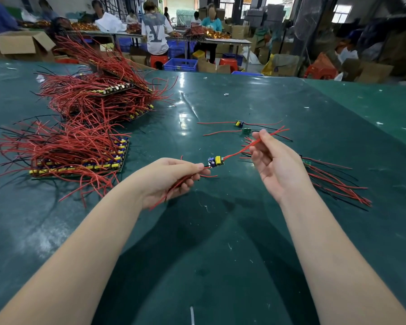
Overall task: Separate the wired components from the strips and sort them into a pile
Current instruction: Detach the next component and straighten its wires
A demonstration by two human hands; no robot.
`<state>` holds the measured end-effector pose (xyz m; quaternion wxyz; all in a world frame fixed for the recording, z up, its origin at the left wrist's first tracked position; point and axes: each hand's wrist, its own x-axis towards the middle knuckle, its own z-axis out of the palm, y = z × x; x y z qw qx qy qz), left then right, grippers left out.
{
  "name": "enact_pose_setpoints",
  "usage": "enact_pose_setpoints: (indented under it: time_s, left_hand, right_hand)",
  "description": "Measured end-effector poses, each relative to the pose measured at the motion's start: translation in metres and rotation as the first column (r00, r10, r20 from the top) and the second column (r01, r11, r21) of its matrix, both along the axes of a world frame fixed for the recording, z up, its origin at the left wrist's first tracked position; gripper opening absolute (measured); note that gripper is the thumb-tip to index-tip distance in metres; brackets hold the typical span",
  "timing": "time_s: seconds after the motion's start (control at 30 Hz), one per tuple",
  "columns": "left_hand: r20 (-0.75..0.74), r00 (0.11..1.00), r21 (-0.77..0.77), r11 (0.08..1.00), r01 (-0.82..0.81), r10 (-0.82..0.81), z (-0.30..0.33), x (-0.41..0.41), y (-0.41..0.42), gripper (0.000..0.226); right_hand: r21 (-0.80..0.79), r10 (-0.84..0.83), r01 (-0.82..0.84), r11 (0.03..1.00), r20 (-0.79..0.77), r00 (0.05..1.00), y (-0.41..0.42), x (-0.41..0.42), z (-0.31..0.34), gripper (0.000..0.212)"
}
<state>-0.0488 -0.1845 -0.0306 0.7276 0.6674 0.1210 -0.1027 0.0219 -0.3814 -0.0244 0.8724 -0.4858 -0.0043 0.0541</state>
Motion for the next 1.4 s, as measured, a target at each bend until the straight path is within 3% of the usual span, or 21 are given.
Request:
enact_pose_setpoints:
  time_s: [0.07,0.17,0.23,0.33,0.53,0.67,0.83,0.97,1.03,1.1,1.2,1.27,1.4]
  left_hand:
    - [0.039,0.999,-0.019,1.0,-0.024,0.025,0.0,0.001,-0.001,0.018]
    - [0.094,0.995,0.011,1.0,-0.024,0.023,-0.001,0.001,-0.003,0.016]
    - [0.113,0.993,0.037,0.999,-0.014,0.01,-0.002,0.0,-0.005,0.014]
    - [0.135,0.991,0.111,0.994,0.008,-0.023,-0.003,-0.001,-0.005,0.013]
    - [0.253,0.965,0.426,0.904,-0.048,-0.068,-0.003,-0.001,0.005,0.015]
    - [0.273,0.96,0.426,0.903,-0.063,-0.061,-0.003,-0.001,0.007,0.015]
    - [0.114,0.993,0.164,0.986,-0.001,-0.018,-0.001,0.0,0.012,0.016]
    - [0.057,0.991,0.003,0.993,-0.121,0.12,0.001,0.004,0.017,0.016]
    - [0.035,0.979,-0.152,0.97,-0.191,0.199,0.004,0.006,0.02,0.017]
    - [0.031,0.966,-0.387,0.894,-0.224,0.256,0.008,0.006,0.02,0.02]
    - [0.022,0.958,-0.732,0.658,-0.179,0.285,0.01,0.005,0.016,0.036]
    - [0.034,0.969,-0.776,0.617,-0.128,0.244,0.009,0.004,0.007,0.057]
    - [0.121,0.972,-0.649,0.757,-0.078,0.204,0.005,0.005,-0.011,0.073]
  right_hand:
    - [-0.083,0.09,-0.089,0.993,0.008,0.996,0.003,-0.002,-0.001,0.013]
    - [-0.214,0.318,-0.316,0.924,-0.028,0.948,0.012,-0.009,-0.003,0.022]
    - [-0.269,0.411,-0.401,0.876,-0.021,0.911,0.015,-0.014,-0.006,0.017]
    - [-0.33,0.416,-0.391,0.859,0.005,0.909,0.015,-0.015,-0.008,0.005]
    - [-0.378,0.466,-0.443,0.813,-0.034,0.884,0.008,-0.011,-0.007,0.009]
    - [-0.296,0.468,-0.464,0.835,-0.062,0.881,0.007,-0.01,-0.005,0.009]
    - [-0.225,0.351,-0.36,0.905,-0.08,0.933,0.001,-0.006,-0.002,0.012]
    - [-0.175,0.265,-0.274,0.945,-0.073,0.961,-0.001,-0.003,-0.001,0.009]
    - [-0.125,0.223,-0.233,0.964,-0.083,0.971,0.0,-0.002,-0.001,0.009]
    - [-0.038,0.206,-0.211,0.977,-0.119,0.971,0.002,-0.003,-0.001,0.012]
    - [0.121,0.218,-0.197,0.973,-0.193,0.957,0.01,-0.01,-0.001,0.022]
    - [0.221,0.235,-0.186,0.958,-0.222,0.946,0.017,-0.015,-0.001,0.021]
    - [0.31,0.24,-0.16,0.937,-0.238,0.941,0.024,-0.019,-0.002,0.02]
